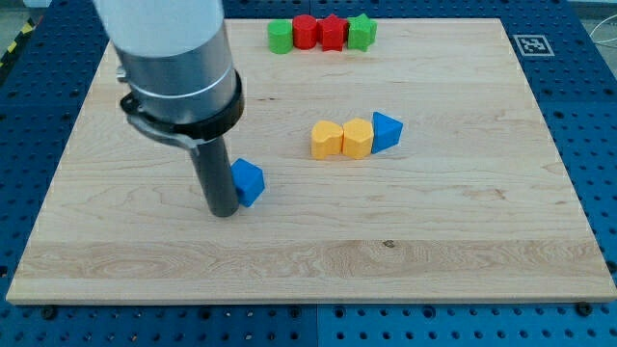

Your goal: Push the blue cube near to the yellow heart

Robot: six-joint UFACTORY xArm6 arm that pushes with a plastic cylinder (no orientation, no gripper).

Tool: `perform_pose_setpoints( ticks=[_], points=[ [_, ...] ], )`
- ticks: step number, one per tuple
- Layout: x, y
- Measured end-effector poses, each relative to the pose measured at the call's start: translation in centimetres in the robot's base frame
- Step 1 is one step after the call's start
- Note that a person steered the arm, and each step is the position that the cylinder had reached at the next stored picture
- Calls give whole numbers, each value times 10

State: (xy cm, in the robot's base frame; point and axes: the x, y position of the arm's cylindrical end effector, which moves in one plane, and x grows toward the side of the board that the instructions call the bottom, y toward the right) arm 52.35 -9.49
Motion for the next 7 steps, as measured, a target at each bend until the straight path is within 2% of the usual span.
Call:
perform_pose_setpoints(
  ticks=[4,7],
  points=[
    [-57,39],
    [-67,52]
  ],
)
